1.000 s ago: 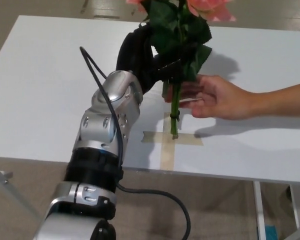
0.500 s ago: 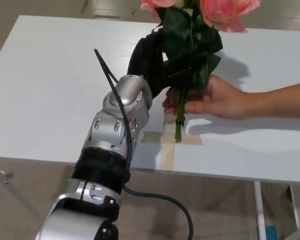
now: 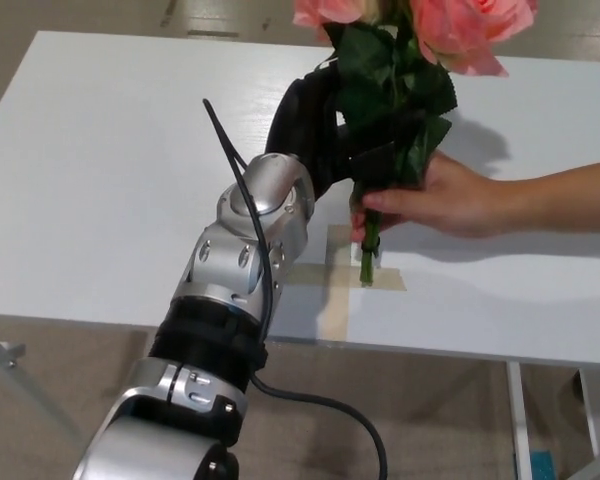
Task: Use the left hand to pick up the rose and passes it to a human.
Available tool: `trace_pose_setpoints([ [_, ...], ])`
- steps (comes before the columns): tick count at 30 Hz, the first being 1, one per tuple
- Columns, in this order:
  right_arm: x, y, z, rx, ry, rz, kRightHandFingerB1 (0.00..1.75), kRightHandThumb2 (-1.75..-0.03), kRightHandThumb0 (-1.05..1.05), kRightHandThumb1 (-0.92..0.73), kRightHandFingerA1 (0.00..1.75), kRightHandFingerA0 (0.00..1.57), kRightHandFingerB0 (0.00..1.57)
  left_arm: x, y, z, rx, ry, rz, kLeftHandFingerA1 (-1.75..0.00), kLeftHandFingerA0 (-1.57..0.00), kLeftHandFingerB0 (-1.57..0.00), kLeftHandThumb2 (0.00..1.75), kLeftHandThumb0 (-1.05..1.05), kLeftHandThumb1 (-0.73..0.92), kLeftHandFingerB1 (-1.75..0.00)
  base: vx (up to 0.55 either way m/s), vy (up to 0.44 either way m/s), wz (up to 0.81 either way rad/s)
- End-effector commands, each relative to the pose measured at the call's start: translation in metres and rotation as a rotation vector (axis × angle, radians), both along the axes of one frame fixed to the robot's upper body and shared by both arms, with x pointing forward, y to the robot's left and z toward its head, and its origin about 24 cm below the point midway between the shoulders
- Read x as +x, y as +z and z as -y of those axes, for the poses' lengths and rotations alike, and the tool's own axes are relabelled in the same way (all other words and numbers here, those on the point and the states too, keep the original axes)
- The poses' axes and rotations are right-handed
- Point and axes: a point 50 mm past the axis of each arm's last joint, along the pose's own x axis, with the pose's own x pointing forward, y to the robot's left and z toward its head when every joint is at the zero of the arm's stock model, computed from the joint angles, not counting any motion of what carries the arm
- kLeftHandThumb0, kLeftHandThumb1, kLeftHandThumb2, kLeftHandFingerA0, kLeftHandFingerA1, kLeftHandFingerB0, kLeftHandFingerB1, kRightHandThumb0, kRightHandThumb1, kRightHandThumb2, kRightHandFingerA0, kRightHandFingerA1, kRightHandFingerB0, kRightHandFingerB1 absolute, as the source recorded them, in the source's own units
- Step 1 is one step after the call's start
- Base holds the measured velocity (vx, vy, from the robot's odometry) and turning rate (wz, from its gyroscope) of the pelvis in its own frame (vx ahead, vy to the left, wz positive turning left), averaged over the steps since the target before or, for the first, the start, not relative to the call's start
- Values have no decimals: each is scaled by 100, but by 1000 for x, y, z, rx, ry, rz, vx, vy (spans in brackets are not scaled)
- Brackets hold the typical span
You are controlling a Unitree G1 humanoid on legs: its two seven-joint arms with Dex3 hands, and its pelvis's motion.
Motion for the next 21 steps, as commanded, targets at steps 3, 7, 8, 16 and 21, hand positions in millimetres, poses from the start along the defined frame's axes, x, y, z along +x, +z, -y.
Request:
trace_pose_setpoints([
  [3,-9,-4,-1,6,19,-30,40,-60,-28,-67,45,69,56,-31,-8,70,-207,-141,-75,-147,-83,-77,70,-21,77,-100,0,0,0],
  [7,-8,-3,0,5,13,-27,40,-60,-27,-69,45,70,57,-30,-7,69,-207,-141,-73,-147,-83,-76,70,-21,77,-100,0,0,0],
  [8,-7,-3,0,6,13,-26,40,-60,-27,-69,45,70,57,-30,-6,69,-205,-142,-71,-147,-83,-76,70,-21,77,-100,0,0,0],
  [16,-6,-3,-1,7,12,-19,40,-60,-29,-68,45,70,56,-28,-6,58,-43,-243,-25,0,0,0,74,-73,44,-1,0,0,0],
  [21,-6,-2,1,4,12,-16,40,-60,-28,-69,45,70,55,-21,-1,41,128,-370,17,0,0,0,60,-92,46,0,0,0,0],
])
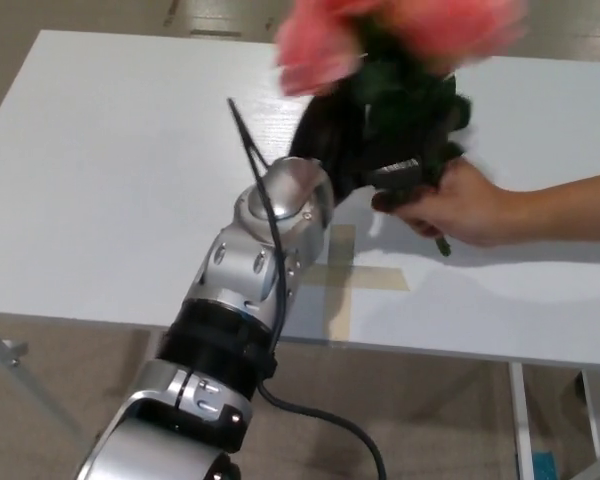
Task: Use the left hand to pick up the rose and passes it to a human.
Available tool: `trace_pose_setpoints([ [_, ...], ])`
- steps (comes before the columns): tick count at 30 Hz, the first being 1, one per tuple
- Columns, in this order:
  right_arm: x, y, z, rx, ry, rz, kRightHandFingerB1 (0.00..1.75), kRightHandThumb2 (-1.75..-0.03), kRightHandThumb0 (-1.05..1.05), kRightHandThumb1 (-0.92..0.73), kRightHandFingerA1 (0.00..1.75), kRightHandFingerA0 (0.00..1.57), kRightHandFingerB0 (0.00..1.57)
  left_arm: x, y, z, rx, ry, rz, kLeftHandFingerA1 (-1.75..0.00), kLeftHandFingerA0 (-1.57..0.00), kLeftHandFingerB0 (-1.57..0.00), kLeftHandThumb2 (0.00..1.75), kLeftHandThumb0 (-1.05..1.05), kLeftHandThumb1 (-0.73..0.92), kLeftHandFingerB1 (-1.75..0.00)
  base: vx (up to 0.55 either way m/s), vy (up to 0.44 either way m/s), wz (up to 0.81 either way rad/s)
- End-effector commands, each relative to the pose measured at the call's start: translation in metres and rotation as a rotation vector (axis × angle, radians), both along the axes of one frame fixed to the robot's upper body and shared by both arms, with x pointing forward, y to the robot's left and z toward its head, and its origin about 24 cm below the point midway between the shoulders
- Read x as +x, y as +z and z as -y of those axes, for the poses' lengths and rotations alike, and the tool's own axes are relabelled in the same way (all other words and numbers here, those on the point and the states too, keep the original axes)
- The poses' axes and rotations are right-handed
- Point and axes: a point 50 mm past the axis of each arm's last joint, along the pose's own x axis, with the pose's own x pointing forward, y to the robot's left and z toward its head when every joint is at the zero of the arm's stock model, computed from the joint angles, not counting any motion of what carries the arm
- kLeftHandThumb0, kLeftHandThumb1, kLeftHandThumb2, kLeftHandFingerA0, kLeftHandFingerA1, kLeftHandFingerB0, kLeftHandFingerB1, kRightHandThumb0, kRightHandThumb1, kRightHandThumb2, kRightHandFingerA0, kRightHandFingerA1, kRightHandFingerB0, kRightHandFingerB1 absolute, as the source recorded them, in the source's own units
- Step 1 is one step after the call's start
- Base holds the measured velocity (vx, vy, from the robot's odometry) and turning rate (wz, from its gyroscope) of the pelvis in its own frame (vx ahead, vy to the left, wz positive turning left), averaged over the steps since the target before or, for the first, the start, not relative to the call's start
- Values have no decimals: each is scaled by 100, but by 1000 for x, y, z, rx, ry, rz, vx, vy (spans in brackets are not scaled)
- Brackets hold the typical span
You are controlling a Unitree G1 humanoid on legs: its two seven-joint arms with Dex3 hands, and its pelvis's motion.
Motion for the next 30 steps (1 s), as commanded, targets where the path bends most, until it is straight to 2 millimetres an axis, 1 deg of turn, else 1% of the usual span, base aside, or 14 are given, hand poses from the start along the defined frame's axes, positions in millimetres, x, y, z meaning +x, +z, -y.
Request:
trace_pose_setpoints([
  [1,-6,-2,1,5,5,-16,40,-60,-28,-69,45,70,55,-10,-3,17,77,-218,-7,0,0,0,60,-92,46,0,0,0,0],
  [4,-7,-3,1,6,4,-17,40,-60,-28,-69,45,70,55,-7,-3,7,111,-200,13,0,0,0,58,-87,50,0,0,0,0],
  [6,-7,-3,1,6,4,-17,40,-60,-28,-69,45,70,55,-6,-3,6,114,-199,15,0,0,0,58,-87,50,0,0,0,0],
  [7,-9,-4,1,10,-2,-23,40,-60,-28,-69,45,70,55,-4,-4,-3,127,-198,-8,0,0,0,56,-82,50,0,0,0,0],
  [11,-9,-4,0,12,-3,-27,40,-60,-28,-69,45,70,57,-1,-4,-15,166,-209,-2,0,0,0,56,-82,50,0,0,0,0],
  [12,-9,-4,0,12,-3,-27,40,-60,-28,-69,45,70,57,-1,-4,-15,166,-210,-3,0,0,0,56,-82,50,0,0,0,0],
  [14,-9,-4,1,9,1,-29,40,-60,-28,-69,45,70,57,3,-2,-30,201,-214,-24,0,0,0,55,-80,50,0,0,0,0],
  [16,-9,-3,2,6,6,-30,40,-60,-28,-69,45,70,57,4,-3,-37,200,-216,-28,0,0,0,55,-78,50,0,0,0,0],
  [19,-9,-3,2,5,7,-30,40,-60,-28,-69,45,70,57,4,-4,-40,199,-222,-31,0,0,0,55,-78,50,0,0,0,0],
  [20,-9,-3,2,8,5,-28,40,-60,-28,-69,45,70,57,6,-2,-60,228,-203,-13,0,0,0,56,-74,49,0,0,0,0],
  [24,-10,-3,3,6,4,-28,41,-60,-28,-69,45,70,57,9,4,-80,265,-180,11,0,0,0,56,-75,49,0,0,0,0],
  [27,-10,-3,3,6,3,-28,41,-60,-28,-69,45,70,57,9,4,-81,266,-182,11,0,0,0,56,-75,49,0,0,0,0],
  [29,-13,-4,4,7,-6,-34,40,-60,-28,-69,45,70,56,9,11,-105,280,-177,46,0,0,0,57,-74,49,0,0,0,0],
  [30,-14,-5,4,8,-10,-37,40,-60,-28,-69,45,70,55,8,11,-112,286,-179,53,0,0,0,57,-74,49,0,0,0,0],
])
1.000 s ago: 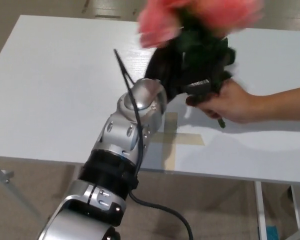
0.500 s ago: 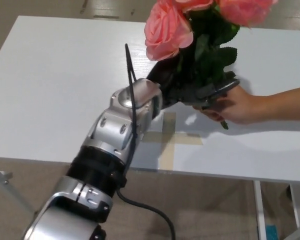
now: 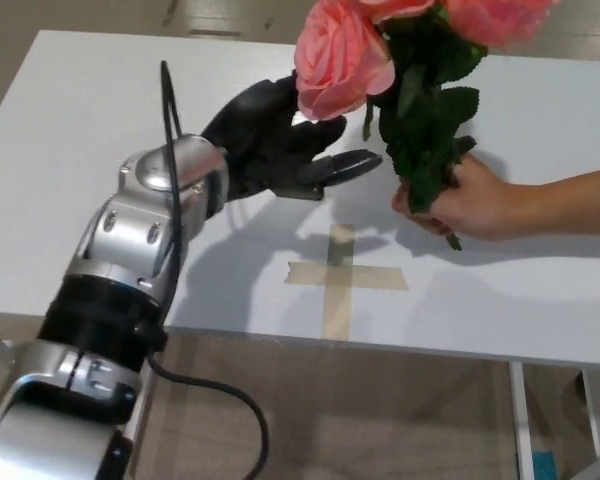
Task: Use the left hand to pick up the rose and passes it to a human.
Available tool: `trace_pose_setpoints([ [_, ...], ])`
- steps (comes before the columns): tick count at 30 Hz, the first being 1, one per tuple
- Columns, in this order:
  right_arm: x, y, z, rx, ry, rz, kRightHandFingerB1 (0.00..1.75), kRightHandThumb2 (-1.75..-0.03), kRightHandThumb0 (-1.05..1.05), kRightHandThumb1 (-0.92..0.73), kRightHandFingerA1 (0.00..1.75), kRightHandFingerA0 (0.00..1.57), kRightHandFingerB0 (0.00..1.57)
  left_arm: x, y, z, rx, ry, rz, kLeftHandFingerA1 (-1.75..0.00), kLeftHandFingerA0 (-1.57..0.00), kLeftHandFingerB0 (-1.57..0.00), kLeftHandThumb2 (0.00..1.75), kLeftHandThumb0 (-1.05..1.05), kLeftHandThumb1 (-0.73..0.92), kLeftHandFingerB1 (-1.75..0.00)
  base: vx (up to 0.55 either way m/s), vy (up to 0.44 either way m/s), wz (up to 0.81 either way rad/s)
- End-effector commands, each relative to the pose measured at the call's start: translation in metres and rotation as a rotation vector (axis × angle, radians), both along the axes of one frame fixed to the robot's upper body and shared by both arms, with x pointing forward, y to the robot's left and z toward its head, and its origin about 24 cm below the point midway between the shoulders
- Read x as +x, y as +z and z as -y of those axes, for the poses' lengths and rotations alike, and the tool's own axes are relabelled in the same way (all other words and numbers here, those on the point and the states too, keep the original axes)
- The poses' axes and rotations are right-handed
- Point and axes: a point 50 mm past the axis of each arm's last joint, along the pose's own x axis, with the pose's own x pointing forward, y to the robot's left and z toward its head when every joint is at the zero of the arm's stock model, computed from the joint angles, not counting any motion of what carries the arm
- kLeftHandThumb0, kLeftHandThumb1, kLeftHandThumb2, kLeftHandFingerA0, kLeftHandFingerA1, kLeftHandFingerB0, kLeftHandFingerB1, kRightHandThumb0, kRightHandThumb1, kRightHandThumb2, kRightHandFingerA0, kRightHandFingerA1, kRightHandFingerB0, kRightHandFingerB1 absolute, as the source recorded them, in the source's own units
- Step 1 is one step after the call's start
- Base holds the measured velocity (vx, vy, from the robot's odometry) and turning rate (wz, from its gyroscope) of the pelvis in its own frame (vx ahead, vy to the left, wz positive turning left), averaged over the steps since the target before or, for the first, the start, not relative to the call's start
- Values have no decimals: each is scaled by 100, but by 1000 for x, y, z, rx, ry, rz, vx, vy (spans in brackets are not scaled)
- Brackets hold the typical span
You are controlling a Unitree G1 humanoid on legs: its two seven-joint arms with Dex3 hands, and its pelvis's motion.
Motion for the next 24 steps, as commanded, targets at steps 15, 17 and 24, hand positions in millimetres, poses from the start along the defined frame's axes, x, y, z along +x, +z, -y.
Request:
trace_pose_setpoints([
  [15,-18,-6,6,-2,-20,-52,40,-60,-29,-69,46,73,57,-56,-3,-104,73,-16,72,0,0,0,81,-74,43,-5,0,0,0],
  [17,-18,-6,7,-3,-19,-54,40,-60,-29,-69,46,73,57,-72,-4,-113,61,-19,91,-3,0,0,81,-72,42,-8,0,0,0],
  [24,-24,-7,9,-3,-29,-63,50,-77,-36,-60,56,67,52,-132,-11,-144,29,-42,169,-23,-3,-3,81,-65,38,-26,0,0,0],
])
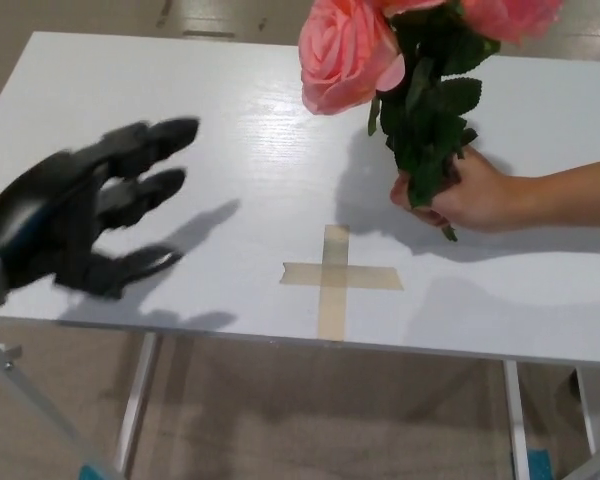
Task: Use the left hand to pick up the rose and passes it to a human.
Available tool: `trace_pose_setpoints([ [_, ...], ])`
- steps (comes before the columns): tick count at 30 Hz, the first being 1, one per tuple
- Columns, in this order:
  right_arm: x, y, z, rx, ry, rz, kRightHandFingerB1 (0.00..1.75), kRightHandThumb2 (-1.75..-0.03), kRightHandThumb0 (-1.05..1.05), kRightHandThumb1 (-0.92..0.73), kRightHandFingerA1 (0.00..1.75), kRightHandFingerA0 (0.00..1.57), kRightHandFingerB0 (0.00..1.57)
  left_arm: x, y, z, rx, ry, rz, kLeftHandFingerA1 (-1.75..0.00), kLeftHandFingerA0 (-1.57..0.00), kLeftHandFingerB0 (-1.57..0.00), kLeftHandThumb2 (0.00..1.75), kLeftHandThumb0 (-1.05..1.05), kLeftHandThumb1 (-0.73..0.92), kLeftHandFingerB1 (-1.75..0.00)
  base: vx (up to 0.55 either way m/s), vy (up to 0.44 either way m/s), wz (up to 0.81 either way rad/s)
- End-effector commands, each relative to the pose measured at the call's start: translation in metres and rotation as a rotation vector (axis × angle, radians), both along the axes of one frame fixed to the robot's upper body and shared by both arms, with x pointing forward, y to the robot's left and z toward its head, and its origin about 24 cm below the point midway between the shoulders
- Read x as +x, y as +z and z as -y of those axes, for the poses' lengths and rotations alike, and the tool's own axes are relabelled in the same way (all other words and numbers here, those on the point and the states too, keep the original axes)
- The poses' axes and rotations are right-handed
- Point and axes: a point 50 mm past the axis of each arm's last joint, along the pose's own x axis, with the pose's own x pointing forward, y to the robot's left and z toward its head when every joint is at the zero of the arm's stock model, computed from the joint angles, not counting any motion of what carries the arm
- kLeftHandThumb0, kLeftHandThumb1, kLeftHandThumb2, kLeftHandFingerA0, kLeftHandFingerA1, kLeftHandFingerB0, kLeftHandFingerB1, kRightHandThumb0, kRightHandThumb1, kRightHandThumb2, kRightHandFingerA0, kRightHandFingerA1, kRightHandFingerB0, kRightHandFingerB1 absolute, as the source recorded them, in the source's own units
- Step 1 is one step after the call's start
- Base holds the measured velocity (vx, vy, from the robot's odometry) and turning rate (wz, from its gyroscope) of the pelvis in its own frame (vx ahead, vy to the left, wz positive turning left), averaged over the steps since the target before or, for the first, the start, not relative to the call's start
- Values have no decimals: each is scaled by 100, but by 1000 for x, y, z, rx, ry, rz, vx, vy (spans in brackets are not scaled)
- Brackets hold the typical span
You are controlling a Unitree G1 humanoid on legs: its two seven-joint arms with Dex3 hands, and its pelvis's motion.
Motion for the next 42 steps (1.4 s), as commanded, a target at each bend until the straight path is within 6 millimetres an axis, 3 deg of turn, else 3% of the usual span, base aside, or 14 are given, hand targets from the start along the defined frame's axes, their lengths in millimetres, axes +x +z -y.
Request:
trace_pose_setpoints([
  [1,-12,-4,5,-2,-12,-36,50,-77,-36,-60,56,67,52,-43,3,-16,-42,-102,65,-23,-3,-3,81,-65,38,-26,0,0,0],
  [3,-14,-4,5,3,-20,-38,50,-77,-36,-60,56,67,51,-75,1,-26,-46,-120,82,-32,-4,-4,82,-69,44,-35,0,0,0],
  [5,-14,-5,4,2,-21,-39,50,-77,-36,-60,56,67,52,-103,-3,-31,-67,-136,61,-48,0,0,81,-35,14,-46,0,0,0],
  [9,-15,-5,4,2,-21,-42,50,-77,-36,-60,56,67,52,-106,-3,-31,-69,-136,57,-48,0,0,81,-35,14,-46,0,0,0],
  [10,-17,-6,4,-4,-13,-51,50,-77,-37,-60,56,67,52,-135,-24,-36,-95,-155,-32,-31,-29,-27,56,-74,47,-30,0,0,0],
  [14,-19,-7,3,-4,-9,-56,40,-60,-29,-69,46,73,56,-151,-54,-44,-120,-132,-160,-43,-36,-26,78,-72,41,-37,0,0,0],
  [17,-19,-7,3,-7,-1,-63,50,-77,-36,-59,56,66,51,-162,-103,-55,-128,46,-305,-37,-43,-40,58,-68,45,-34,0,0,0],
  [19,-19,-7,4,-8,0,-63,39,-60,-29,-69,46,71,55,-164,-129,-58,-112,166,-375,-47,-42,-32,81,-71,45,-40,0,0,0],
  [20,-20,-7,4,-10,1,-64,39,-60,-29,-69,45,71,55,-164,-155,-60,-32,298,-453,-38,-51,-49,58,-67,57,-36,0,0,0],
  [29,-18,-6,5,-16,4,-56,49,-77,-36,-59,55,65,51,-146,-239,-66,256,666,-744,-37,-46,-49,58,-59,58,-36,0,0,0],
  [30,-16,-5,4,-16,6,-52,39,-60,-29,-69,45,71,54,-143,-243,-67,257,702,-771,-47,-36,-44,85,-68,50,-49,0,0,0],
  [36,-7,-3,0,0,1,-33,39,-60,-29,-69,45,70,54,-146,-253,-74,234,847,-802,-36,-46,-48,59,-56,60,-36,0,0,0],
  [38,-3,-1,1,5,-8,-20,40,-60,-29,-69,45,71,55,-153,-258,-73,270,841,-823,-52,-42,-35,88,-64,52,-47,0,0,0],
  [42,6,2,-1,3,-2,1,40,-60,-30,-69,46,71,56,-155,-256,-84,407,755,-845,-38,-45,-38,63,-63,63,-35,0,0,0],
])
